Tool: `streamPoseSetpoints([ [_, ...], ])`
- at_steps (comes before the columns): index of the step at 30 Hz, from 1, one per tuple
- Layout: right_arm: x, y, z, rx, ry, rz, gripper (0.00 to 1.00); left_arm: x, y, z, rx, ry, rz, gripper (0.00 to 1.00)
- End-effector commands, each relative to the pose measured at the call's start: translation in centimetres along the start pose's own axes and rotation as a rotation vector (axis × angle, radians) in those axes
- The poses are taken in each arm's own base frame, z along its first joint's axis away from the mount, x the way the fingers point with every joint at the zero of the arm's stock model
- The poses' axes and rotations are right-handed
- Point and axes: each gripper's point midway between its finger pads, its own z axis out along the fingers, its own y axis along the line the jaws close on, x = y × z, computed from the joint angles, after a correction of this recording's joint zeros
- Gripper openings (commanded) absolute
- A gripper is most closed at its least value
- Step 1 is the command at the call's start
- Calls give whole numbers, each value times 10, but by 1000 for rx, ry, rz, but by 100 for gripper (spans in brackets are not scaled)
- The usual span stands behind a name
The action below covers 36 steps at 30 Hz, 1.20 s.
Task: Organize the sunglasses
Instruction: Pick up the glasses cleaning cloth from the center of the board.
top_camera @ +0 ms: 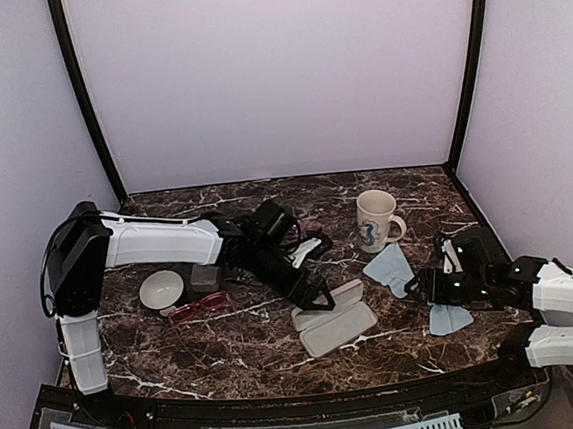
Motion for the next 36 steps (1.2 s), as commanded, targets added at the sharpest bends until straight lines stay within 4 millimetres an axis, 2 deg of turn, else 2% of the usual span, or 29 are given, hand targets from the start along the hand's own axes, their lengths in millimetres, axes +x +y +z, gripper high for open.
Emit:
streamPoseSetpoints([
  [1, 8, -9, -8, 64, 7, 35, 65, -9, 4, -23, -193, -25, 86, 99],
  [5, 21, -16, -14, 149, 24, 41, 60, -19, 10, -33, -308, -73, 123, 99],
  [10, 40, -29, -14, 256, 54, 56, 54, -31, 5, -45, -340, -127, 146, 99],
  [15, 52, -32, -12, 327, 72, 33, 53, -32, 3, -51, -347, -152, 151, 99],
  [22, 68, -38, -9, 401, 108, -18, 47, -27, 3, -55, -354, -156, 148, 99],
  [36, 86, -34, -4, 463, 212, -146, 19, -36, -6, -65, -344, -170, 155, 99],
])
